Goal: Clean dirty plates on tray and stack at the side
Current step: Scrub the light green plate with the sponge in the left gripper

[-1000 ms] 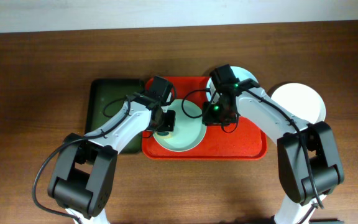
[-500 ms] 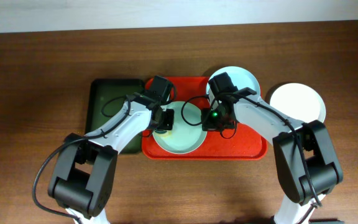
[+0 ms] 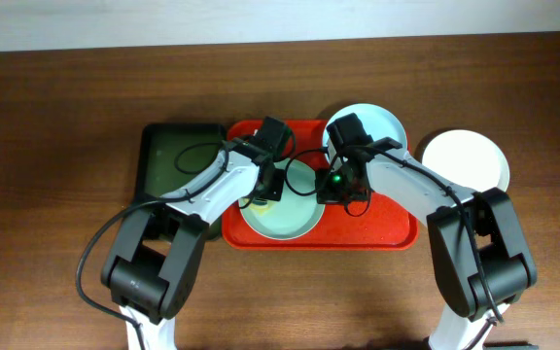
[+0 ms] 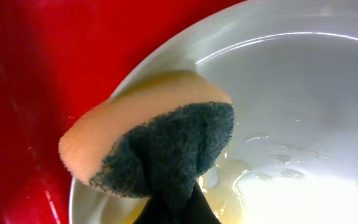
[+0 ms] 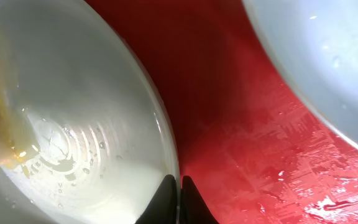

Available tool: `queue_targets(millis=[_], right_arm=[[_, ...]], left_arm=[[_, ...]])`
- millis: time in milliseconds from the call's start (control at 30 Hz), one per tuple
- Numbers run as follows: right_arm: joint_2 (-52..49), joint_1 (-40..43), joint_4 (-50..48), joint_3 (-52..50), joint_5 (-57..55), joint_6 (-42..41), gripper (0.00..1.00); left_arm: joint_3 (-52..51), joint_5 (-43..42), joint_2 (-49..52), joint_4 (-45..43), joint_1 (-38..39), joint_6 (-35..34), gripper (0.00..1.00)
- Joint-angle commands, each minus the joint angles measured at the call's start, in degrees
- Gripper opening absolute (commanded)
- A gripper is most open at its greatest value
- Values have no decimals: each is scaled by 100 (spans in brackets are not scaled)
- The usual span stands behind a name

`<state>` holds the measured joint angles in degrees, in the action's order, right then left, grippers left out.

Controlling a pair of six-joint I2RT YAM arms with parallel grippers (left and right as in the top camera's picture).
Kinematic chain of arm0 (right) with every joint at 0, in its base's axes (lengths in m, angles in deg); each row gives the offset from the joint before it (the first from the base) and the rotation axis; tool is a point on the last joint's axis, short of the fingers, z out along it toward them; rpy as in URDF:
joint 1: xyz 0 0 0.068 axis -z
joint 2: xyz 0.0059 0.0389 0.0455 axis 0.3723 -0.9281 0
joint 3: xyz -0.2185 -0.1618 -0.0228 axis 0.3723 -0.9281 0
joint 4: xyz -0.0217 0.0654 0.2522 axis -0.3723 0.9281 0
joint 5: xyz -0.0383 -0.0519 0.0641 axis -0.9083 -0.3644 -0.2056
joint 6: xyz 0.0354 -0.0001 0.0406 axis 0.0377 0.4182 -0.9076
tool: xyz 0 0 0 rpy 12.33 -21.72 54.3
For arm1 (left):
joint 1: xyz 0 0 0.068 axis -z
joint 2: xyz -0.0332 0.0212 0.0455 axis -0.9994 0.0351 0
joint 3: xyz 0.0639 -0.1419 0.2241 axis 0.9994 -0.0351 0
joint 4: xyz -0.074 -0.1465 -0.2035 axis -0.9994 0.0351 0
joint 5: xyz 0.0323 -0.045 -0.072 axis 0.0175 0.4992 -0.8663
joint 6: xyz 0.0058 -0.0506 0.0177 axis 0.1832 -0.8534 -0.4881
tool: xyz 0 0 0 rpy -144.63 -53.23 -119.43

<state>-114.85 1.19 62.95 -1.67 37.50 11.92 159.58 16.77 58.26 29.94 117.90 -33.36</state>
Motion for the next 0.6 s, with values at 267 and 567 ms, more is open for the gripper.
queue_targets(millis=[267, 567], right_arm=[[-55, -37, -2, -87, 35, 20, 4], [-55, -37, 0, -90, 35, 20, 4]], left_arm=[[612, -953, -525, 542, -229, -260, 0], [111, -461, 129, 789, -63, -341, 0]])
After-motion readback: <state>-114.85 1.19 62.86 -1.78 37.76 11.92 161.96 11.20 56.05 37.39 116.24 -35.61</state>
